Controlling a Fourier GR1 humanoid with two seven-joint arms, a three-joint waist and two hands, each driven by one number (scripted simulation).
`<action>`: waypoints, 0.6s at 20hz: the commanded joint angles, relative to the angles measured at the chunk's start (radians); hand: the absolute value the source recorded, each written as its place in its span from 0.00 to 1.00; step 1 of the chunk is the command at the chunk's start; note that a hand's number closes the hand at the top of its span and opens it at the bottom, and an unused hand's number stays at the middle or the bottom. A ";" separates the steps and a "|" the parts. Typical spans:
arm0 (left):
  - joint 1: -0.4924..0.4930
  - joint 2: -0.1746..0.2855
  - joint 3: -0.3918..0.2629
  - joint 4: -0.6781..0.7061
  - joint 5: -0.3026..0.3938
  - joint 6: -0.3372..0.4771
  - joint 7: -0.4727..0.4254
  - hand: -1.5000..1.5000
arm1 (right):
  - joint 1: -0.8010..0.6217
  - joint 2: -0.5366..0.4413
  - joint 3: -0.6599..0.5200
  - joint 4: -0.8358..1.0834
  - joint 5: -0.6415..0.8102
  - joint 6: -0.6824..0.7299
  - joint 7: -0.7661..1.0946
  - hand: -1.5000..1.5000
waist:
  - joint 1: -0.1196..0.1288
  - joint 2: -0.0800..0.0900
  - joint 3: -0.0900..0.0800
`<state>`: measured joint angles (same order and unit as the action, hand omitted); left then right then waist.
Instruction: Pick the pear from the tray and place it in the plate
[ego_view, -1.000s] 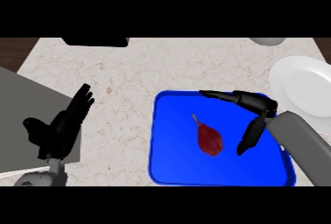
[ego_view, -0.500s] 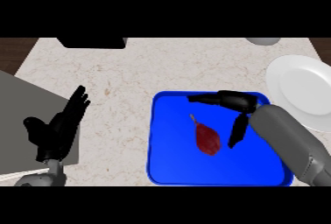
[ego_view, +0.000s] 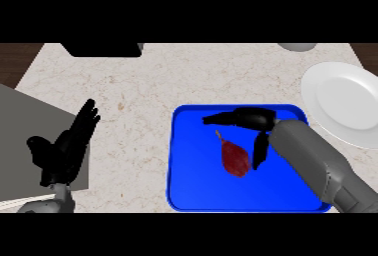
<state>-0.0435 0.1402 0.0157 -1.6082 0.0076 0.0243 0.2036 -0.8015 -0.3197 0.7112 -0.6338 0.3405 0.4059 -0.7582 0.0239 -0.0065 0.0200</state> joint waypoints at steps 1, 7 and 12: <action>-0.088 0.042 0.055 0.122 0.005 -0.019 -0.001 0.50 | -0.042 0.052 -0.001 0.069 0.031 0.053 -0.050 0.00 | -0.010 0.014 -0.020; -0.106 0.011 0.049 0.133 -0.032 0.005 0.010 0.50 | -0.034 0.123 0.005 0.090 0.067 0.010 -0.012 0.00 | -0.022 0.011 -0.020; -0.087 0.036 0.085 0.139 -0.014 -0.039 -0.022 0.50 | -0.038 0.124 0.039 0.181 0.145 -0.044 -0.107 0.00 | -0.010 0.017 -0.020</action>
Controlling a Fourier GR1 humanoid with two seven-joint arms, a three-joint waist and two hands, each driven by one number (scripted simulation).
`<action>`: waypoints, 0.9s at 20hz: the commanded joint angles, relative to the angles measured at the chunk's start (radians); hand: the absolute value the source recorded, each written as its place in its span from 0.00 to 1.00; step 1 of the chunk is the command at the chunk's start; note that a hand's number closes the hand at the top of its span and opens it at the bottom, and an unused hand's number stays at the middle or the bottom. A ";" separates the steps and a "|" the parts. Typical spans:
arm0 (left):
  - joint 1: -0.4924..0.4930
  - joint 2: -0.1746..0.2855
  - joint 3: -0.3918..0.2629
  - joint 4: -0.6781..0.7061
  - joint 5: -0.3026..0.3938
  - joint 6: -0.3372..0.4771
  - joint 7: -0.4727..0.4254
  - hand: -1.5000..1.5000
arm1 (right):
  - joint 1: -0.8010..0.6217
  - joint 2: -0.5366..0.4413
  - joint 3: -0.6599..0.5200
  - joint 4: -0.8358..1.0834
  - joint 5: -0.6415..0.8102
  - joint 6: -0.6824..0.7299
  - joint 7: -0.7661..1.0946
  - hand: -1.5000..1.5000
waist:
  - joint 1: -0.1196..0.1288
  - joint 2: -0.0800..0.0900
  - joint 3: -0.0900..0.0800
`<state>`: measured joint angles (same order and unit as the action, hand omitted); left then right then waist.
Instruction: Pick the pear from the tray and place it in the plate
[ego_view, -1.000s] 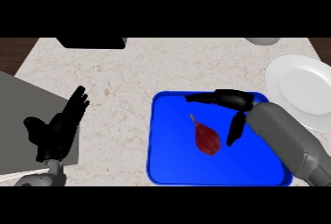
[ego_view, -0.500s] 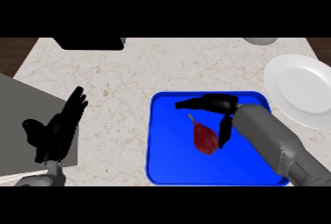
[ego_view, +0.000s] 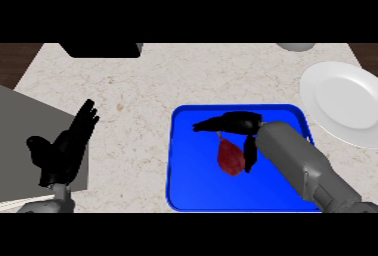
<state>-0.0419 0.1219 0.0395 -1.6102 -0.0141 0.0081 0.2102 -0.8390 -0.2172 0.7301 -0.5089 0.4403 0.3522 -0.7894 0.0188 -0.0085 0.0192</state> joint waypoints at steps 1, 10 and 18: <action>-0.080 0.020 0.016 0.047 -0.021 0.017 0.067 0.50 | 0.027 -0.005 0.046 -0.033 0.055 0.058 -0.064 0.00 | -0.019 0.010 -0.019; -0.044 0.038 0.068 0.142 -0.007 -0.039 -0.062 0.50 | 0.029 0.046 0.042 -0.030 0.063 0.030 -0.133 1.00 | -0.018 0.014 -0.020; -0.042 0.041 0.096 0.097 0.001 -0.043 -0.018 0.50 | 0.121 -0.051 -0.052 -0.121 0.047 -0.162 -0.081 1.00 | -0.040 0.006 -0.020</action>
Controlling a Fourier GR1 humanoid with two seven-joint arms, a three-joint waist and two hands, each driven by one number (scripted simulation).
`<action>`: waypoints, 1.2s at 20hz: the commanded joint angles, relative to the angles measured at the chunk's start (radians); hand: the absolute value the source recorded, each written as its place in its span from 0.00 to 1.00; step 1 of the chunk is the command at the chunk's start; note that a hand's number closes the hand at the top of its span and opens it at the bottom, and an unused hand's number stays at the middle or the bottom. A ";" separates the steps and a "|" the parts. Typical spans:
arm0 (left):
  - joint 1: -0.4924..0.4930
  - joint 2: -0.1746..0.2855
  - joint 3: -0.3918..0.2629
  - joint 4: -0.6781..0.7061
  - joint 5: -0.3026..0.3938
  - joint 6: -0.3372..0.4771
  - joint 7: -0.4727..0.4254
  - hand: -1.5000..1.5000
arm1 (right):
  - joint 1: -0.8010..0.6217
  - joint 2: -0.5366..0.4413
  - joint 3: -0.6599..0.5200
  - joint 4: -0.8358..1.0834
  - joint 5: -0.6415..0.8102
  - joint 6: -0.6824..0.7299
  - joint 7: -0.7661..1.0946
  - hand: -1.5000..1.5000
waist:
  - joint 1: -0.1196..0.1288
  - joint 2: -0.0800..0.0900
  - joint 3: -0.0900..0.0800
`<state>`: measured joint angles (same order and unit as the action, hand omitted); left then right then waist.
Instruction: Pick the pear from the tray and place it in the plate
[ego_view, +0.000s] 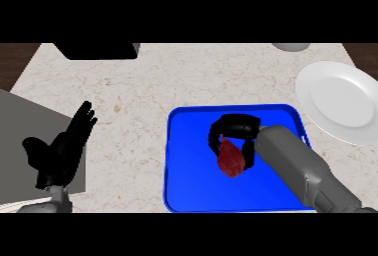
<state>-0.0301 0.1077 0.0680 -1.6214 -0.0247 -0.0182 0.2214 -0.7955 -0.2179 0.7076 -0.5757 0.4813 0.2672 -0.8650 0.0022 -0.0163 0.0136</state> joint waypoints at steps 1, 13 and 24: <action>-0.055 0.065 0.082 0.105 0.015 -0.015 -0.021 0.50 | 0.074 -0.076 -0.046 -0.101 -0.001 -0.097 0.055 1.00 | -0.044 0.008 -0.015; 0.079 0.022 0.080 -0.037 -0.020 0.021 0.022 0.50 | 0.291 -0.402 -0.367 -0.431 -0.153 -0.487 0.131 1.00 | -0.130 -0.012 -0.016; -0.063 0.060 0.103 0.081 0.015 -0.040 0.024 0.50 | 0.521 -0.573 -0.628 -0.700 -0.402 -0.381 0.388 1.00 | -0.043 0.014 -0.015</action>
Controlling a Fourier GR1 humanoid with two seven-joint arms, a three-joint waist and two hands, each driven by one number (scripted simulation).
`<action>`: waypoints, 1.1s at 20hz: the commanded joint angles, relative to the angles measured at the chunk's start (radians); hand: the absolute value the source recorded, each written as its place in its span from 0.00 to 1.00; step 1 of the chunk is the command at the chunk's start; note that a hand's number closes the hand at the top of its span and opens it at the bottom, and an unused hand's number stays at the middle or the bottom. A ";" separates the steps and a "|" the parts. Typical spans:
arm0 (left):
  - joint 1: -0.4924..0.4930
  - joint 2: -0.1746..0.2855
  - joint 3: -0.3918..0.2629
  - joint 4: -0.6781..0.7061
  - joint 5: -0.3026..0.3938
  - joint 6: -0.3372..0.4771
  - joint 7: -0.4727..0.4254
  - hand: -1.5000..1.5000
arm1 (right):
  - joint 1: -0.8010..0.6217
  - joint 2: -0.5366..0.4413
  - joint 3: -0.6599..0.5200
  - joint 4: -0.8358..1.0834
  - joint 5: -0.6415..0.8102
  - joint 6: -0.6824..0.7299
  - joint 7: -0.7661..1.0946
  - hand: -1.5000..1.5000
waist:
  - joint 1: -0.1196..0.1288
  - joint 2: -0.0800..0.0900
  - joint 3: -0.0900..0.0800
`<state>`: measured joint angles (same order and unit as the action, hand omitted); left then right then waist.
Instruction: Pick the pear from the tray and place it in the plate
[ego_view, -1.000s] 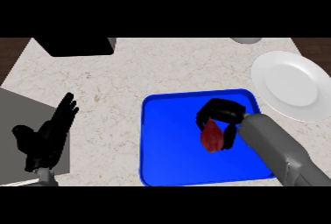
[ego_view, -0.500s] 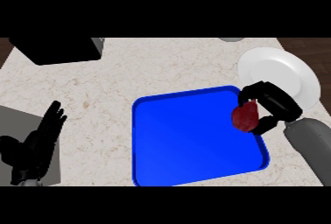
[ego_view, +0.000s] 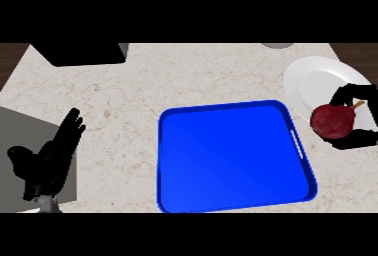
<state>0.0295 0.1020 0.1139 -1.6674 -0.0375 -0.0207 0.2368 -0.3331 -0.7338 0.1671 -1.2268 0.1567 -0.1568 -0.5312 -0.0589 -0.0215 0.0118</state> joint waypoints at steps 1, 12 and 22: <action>-0.129 0.061 0.049 0.162 0.000 -0.028 -0.036 0.50 | 0.024 -0.033 -0.087 -0.042 -0.084 0.052 0.110 1.00 | 0.028 0.022 -0.013; -0.106 0.009 -0.015 0.073 -0.019 -0.030 0.006 0.50 | -0.174 -0.046 -0.180 0.521 0.033 0.068 -0.149 1.00 | 0.084 0.030 -0.010; -0.156 0.024 0.003 0.159 -0.017 -0.062 -0.047 0.50 | -0.347 -0.056 -0.093 0.841 0.155 0.262 -0.181 0.00 | 0.107 0.043 -0.009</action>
<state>-0.0740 0.0764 0.0690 -1.6083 -0.0702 -0.0518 0.2242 -0.6154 -0.7962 0.0471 -0.4909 0.2715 0.0335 -0.6852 0.0480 0.0072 0.0148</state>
